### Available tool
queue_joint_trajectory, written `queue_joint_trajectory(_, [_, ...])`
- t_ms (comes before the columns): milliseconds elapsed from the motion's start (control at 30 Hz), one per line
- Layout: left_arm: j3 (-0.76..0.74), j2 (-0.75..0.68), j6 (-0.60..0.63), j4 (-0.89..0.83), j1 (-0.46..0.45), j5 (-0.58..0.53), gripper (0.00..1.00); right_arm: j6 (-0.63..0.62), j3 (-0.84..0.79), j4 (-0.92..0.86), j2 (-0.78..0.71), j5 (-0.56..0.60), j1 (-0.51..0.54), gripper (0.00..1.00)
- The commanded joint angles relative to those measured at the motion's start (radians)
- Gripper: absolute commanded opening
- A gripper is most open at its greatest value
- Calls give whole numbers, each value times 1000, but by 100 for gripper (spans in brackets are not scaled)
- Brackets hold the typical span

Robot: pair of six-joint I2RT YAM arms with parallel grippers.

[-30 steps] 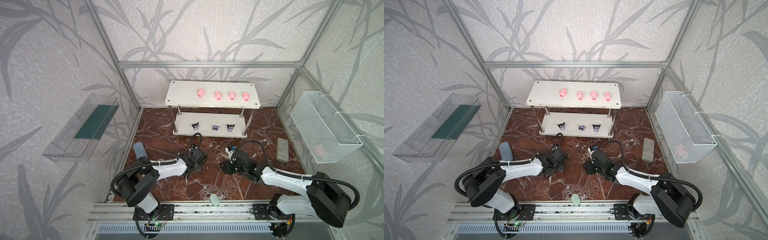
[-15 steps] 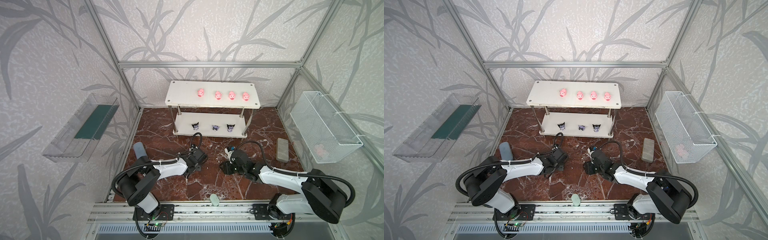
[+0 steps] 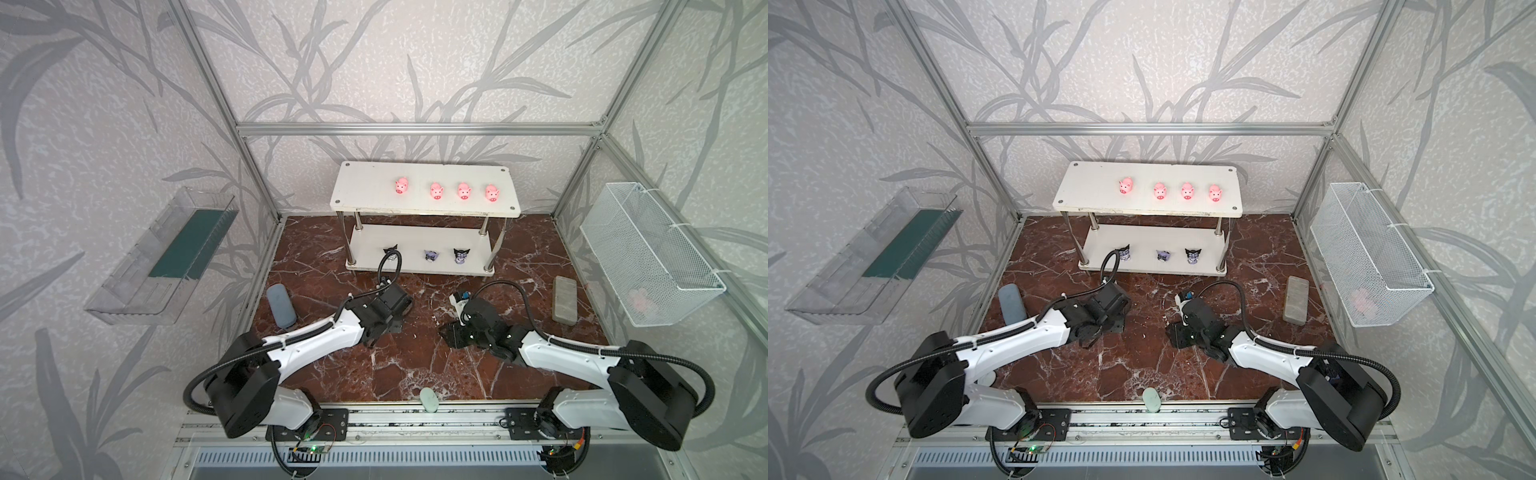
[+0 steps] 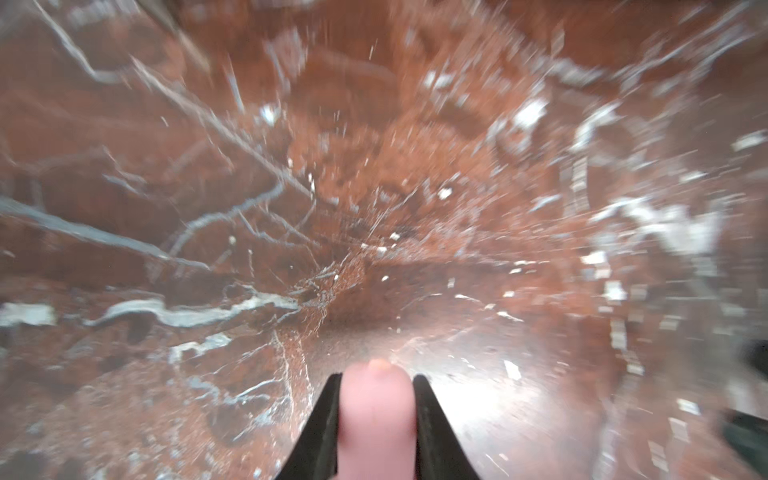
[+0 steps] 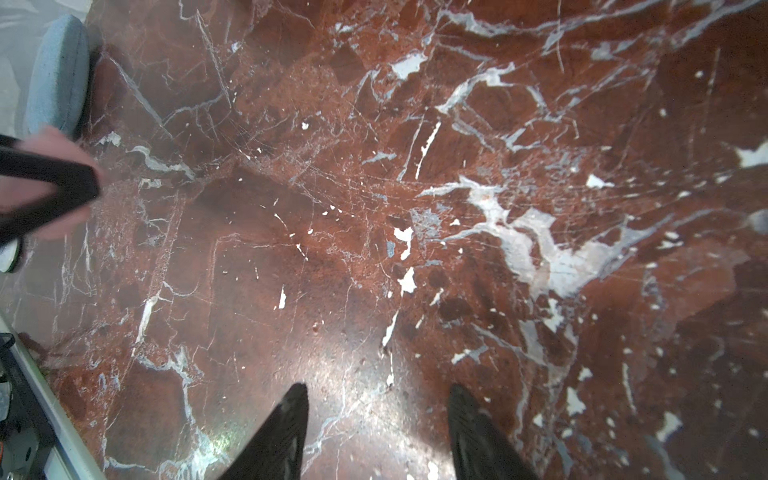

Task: Place and organize the plastic toys onto the shelf
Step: 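Lift the pink pig with the left gripper and carry it over the top shelf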

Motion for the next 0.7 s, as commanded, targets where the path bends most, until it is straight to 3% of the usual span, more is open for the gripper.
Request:
queue_joint_trajectory(0, [87, -106, 44, -184, 5, -27, 26, -26, 34, -29, -20, 20, -7, 55])
queue_joint_trajectory(267, [455, -185, 174, -438, 122, -54, 26, -12, 26, 9, 6, 8, -8, 55])
queue_joint_trajectory(667, [906, -8, 360, -431, 283, 23, 26, -4, 13, 16, -3, 15, -8, 55])
